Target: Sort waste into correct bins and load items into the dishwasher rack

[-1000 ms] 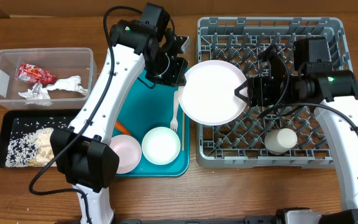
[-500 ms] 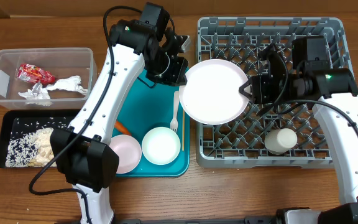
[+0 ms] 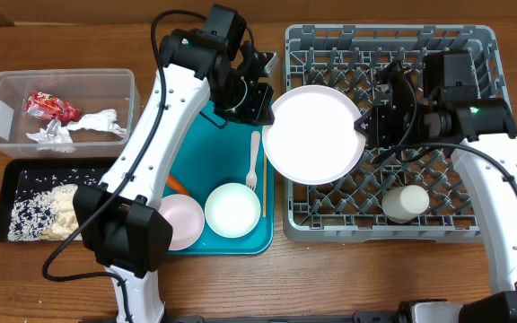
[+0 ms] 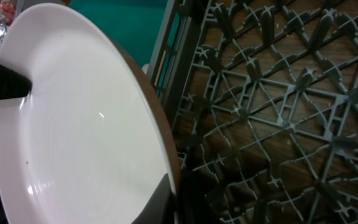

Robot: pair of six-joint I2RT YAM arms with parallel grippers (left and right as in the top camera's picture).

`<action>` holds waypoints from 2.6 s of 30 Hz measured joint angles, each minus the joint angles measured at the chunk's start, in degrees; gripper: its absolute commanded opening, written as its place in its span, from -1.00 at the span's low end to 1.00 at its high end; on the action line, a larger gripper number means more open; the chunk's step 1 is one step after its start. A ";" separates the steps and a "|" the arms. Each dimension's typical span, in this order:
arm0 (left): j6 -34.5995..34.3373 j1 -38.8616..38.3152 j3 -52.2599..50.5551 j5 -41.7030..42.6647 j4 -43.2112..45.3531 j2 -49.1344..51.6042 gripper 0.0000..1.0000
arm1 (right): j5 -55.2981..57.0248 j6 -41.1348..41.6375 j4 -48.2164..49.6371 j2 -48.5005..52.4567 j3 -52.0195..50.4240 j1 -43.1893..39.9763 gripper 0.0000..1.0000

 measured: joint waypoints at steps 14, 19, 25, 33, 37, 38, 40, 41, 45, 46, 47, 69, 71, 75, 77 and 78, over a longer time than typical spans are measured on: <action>-1.22 0.04 0.24 10.54 4.83 0.00 1.00 | 1.33 0.26 2.05 0.00 0.00 0.02 -0.92; -1.53 0.81 1.40 13.33 6.93 0.00 1.00 | 8.68 3.72 2.97 0.00 0.00 0.02 -0.92; -2.80 3.98 2.12 13.31 7.39 0.00 1.00 | 20.63 9.79 5.38 0.00 0.00 0.00 -0.92; -5.03 7.30 2.12 5.84 7.13 0.00 1.00 | 43.30 16.52 6.60 0.04 2.21 -0.02 -0.92; -5.68 7.17 2.12 3.96 7.13 0.00 1.00 | 53.92 17.14 7.96 0.04 6.75 -0.04 -0.92; -5.84 7.17 2.12 3.67 7.13 0.00 1.00 | 56.39 16.81 8.44 0.04 7.74 -0.02 -0.92; -5.86 7.17 2.12 3.28 7.13 0.00 1.00 | 61.18 15.72 9.79 0.04 8.87 -0.02 -0.92; -5.88 7.17 2.12 3.10 7.13 0.00 1.00 | 63.32 15.23 10.19 0.04 9.07 -0.02 -0.92; -5.86 7.17 2.12 2.89 7.13 0.00 1.00 | 70.38 13.94 10.19 0.22 9.09 -0.02 -0.92; -5.88 7.17 2.12 2.89 7.13 0.00 1.00 | 70.86 13.88 10.19 0.22 9.09 -0.04 -0.92; -5.86 7.17 2.12 2.89 7.15 0.00 1.00 | 72.17 13.75 10.29 0.33 9.09 -0.04 -0.92; -5.88 7.17 2.12 2.67 7.13 0.00 1.00 | 83.23 15.23 7.52 10.67 9.01 -0.04 -0.92; -5.86 7.17 2.12 2.67 7.13 0.00 1.00 | 83.34 15.19 7.52 11.47 9.01 -0.04 -0.92; -5.88 7.17 2.12 2.67 7.13 0.00 1.00 | 83.60 14.12 8.02 12.55 8.98 -0.04 -0.92; -5.88 7.17 2.12 2.67 7.13 0.00 1.00 | 83.56 13.22 8.57 12.59 8.98 -0.04 -0.92; -5.88 7.17 2.12 2.67 7.15 0.00 1.00 | 83.36 12.52 8.79 12.59 8.98 -0.02 -0.92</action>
